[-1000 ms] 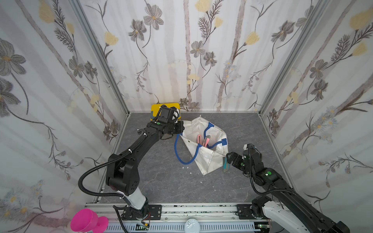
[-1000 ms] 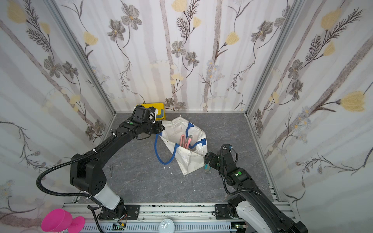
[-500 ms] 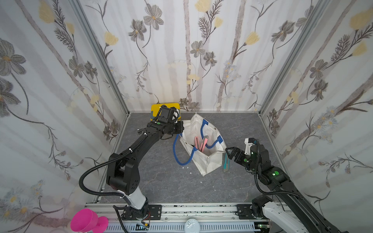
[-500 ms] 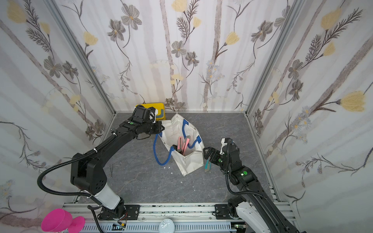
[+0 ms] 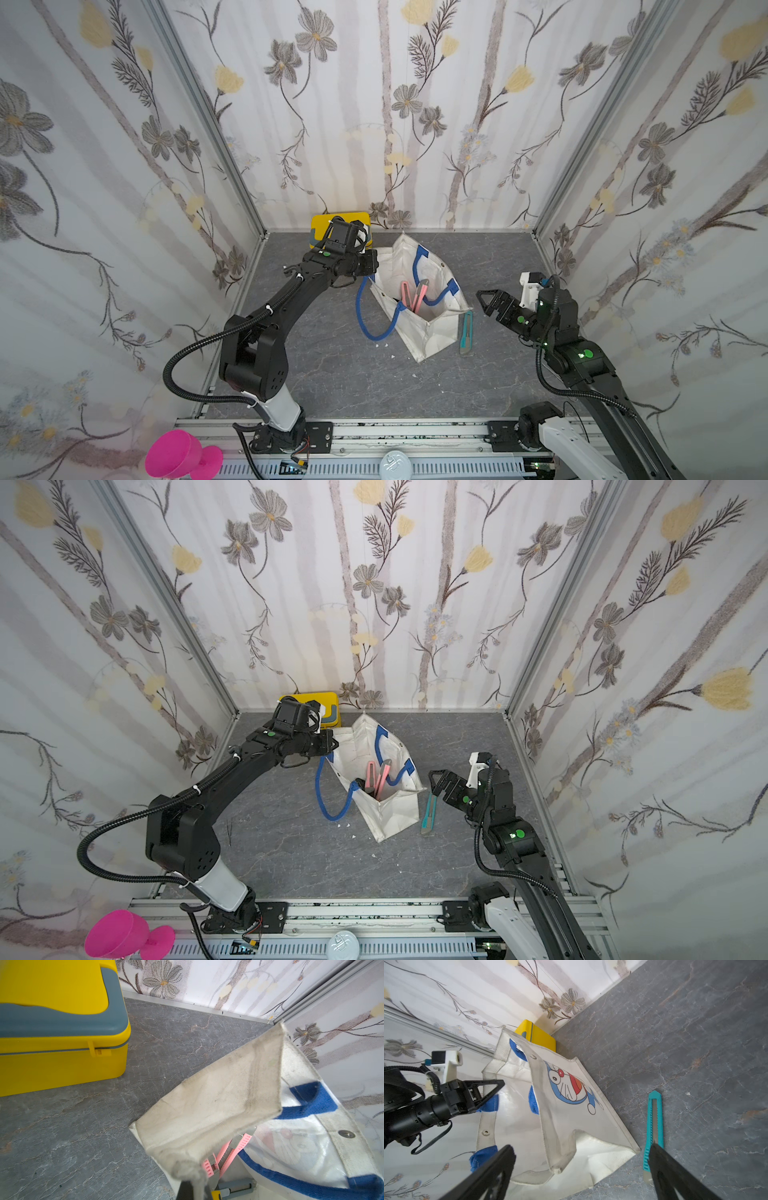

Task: Place the art knife into the pouch
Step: Pick up the utility knife at the center of the board.

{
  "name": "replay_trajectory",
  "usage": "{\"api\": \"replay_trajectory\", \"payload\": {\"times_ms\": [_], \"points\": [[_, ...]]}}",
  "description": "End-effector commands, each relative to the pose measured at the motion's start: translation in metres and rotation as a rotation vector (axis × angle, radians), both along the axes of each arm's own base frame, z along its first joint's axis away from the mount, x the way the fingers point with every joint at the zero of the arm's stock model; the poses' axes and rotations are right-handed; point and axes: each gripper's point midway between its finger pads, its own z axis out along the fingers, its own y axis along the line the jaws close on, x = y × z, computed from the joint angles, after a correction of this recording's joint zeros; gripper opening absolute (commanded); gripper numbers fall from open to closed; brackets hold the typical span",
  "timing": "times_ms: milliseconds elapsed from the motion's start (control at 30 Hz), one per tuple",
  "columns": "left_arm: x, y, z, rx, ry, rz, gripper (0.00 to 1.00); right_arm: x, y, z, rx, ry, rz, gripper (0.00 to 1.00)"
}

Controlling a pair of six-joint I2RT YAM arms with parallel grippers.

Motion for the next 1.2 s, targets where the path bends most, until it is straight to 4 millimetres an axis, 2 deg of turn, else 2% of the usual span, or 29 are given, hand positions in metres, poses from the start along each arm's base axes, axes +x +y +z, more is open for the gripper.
{"api": "replay_trajectory", "payload": {"times_ms": [0,133,200,233,333,500,600,733,900,1000,1167], "points": [[0.003,0.003,-0.001,0.016,-0.007,0.012,0.0,0.0,-0.001,0.009,0.009,-0.032,0.019,0.99],[0.003,0.002,-0.003,0.017,-0.001,0.011,0.0,0.002,-0.012,0.014,0.019,-0.047,0.001,0.99],[0.004,0.003,-0.003,0.018,-0.002,0.012,0.0,0.004,-0.015,0.008,0.019,-0.027,-0.007,1.0],[0.004,0.003,-0.001,0.018,-0.006,0.012,0.0,0.004,-0.017,0.002,0.015,-0.013,-0.012,1.0],[0.003,0.003,-0.001,0.021,-0.009,0.013,0.0,0.003,-0.024,-0.035,-0.003,0.065,-0.029,1.0],[0.004,0.004,0.0,0.019,-0.01,0.014,0.0,-0.002,-0.034,-0.067,-0.004,0.116,-0.063,1.0],[0.004,0.004,0.0,0.017,-0.01,0.014,0.0,-0.008,-0.029,-0.091,0.021,0.165,-0.042,0.99],[0.003,0.003,-0.001,0.015,-0.007,0.012,0.0,-0.021,-0.014,-0.128,0.119,0.226,0.015,0.91],[0.003,0.003,-0.001,0.015,-0.008,0.012,0.0,-0.038,-0.009,-0.173,0.168,0.301,0.013,0.85],[0.004,0.003,-0.003,0.016,-0.003,0.013,0.0,-0.042,-0.008,-0.185,0.165,0.319,0.015,0.82],[0.005,0.002,-0.007,0.017,0.006,0.012,0.0,-0.04,-0.001,-0.194,0.163,0.322,0.037,0.79]]}}
